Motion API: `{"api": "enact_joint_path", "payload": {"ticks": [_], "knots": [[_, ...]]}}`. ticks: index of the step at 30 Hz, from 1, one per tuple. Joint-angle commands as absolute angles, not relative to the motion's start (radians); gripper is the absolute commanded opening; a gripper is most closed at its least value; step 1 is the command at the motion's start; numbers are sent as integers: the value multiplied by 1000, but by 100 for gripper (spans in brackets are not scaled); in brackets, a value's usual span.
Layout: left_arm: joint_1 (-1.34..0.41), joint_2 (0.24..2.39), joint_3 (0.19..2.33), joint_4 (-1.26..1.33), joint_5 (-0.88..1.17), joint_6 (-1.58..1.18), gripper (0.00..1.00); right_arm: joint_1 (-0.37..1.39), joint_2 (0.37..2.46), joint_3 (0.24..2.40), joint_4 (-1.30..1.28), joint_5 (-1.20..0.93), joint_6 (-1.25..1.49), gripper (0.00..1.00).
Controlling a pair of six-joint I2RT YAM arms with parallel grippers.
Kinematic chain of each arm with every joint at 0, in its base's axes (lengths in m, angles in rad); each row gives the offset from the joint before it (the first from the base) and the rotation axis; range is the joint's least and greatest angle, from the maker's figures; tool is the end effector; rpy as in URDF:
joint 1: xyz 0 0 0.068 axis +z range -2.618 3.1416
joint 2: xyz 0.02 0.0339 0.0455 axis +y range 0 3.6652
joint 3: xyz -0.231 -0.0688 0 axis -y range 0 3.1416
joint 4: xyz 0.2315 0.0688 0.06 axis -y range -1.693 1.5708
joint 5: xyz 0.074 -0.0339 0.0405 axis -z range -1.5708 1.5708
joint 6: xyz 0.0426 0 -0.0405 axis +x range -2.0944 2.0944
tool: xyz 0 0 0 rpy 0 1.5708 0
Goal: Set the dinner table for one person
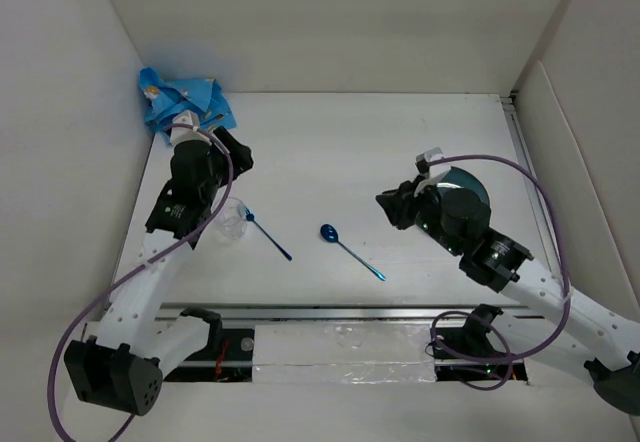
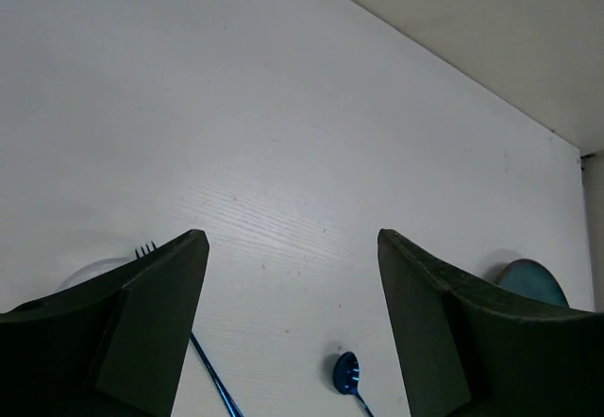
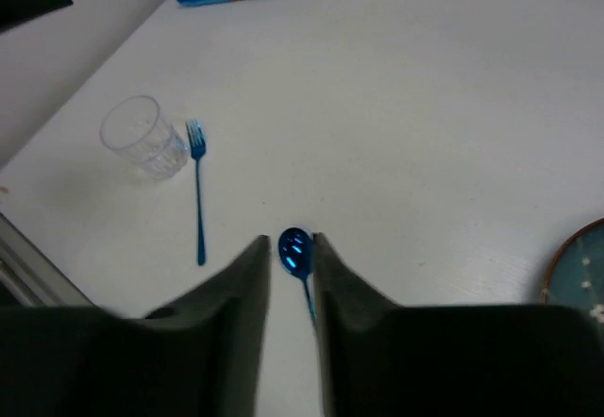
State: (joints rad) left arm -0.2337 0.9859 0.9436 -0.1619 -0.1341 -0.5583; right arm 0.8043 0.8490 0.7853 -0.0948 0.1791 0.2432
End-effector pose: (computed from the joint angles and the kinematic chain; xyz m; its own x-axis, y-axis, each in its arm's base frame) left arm 0.2349 -0.0501 0.3327 -0.2214 -0.4869 -0.8449 -0.0179 0.8683 -0.4957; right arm 0.1558 0.1508 0.3137 -0.2476 0.0845 -0.9652 -0.5432 0.8128 0.2105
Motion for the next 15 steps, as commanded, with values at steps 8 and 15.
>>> {"api": "enact_joint_path", "payload": {"ticks": [8,15], "knots": [[-154,1302,1224,-52,-230,-537,12,796,773,710,-17,176,244,0],[-22,1672,1531,-152,-210,-534,21,778,784,693,-61,215,284,0]]}}
